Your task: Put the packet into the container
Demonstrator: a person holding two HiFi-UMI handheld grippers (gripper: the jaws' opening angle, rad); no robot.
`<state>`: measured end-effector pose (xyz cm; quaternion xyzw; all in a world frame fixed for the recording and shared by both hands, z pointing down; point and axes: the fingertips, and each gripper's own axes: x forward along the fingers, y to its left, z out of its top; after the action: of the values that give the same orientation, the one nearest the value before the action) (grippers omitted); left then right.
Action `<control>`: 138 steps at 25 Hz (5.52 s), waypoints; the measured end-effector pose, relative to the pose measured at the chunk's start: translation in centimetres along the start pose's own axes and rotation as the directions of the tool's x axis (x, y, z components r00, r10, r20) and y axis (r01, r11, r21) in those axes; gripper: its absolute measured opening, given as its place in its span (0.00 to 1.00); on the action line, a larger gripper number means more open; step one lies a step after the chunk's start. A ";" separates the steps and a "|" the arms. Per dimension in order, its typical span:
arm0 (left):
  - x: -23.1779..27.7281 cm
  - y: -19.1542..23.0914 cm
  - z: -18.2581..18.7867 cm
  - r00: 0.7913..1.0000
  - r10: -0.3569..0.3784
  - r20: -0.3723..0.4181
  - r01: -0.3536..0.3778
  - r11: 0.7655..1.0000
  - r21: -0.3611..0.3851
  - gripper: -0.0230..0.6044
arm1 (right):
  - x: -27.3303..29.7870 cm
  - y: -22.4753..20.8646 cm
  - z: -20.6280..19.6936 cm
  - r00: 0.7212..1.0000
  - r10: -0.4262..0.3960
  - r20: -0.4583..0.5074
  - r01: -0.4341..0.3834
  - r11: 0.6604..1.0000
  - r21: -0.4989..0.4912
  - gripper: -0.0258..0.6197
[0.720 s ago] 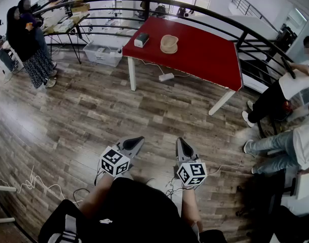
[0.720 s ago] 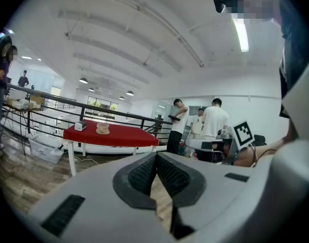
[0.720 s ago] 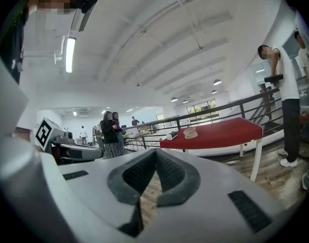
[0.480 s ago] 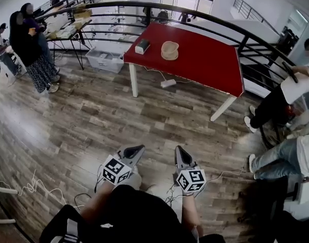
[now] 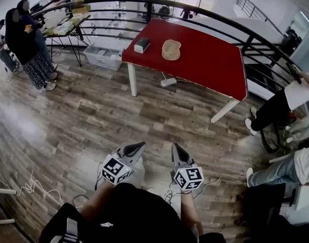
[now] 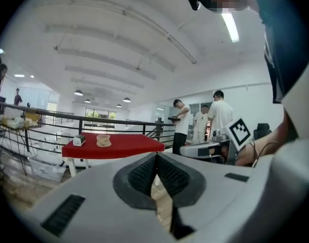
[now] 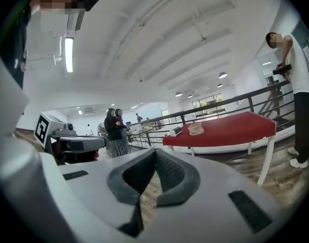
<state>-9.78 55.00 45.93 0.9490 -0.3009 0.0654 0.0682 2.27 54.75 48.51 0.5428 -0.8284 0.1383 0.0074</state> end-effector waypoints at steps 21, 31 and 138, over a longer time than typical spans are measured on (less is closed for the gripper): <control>12.6 27.3 6.1 0.998 0.044 0.036 -0.040 0.993 -0.115 0.05 | 28.9 -8.6 11.7 0.999 -0.006 0.044 0.008 0.998 -0.062 0.07; 20.4 35.6 6.4 0.999 0.037 0.006 -0.035 0.990 -0.138 0.05 | 38.6 -14.8 13.6 0.999 -0.021 0.034 0.023 0.998 -0.056 0.07; 65.5 70.6 2.0 0.756 0.136 -0.640 -0.363 0.901 -0.236 0.62 | 65.1 -42.9 17.4 0.992 -0.078 -0.102 0.083 0.995 0.046 0.07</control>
<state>2.50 -39.35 61.17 0.7996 -0.3951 0.3218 0.3176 16.62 -23.80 51.84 0.5684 -0.8006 0.1853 0.0409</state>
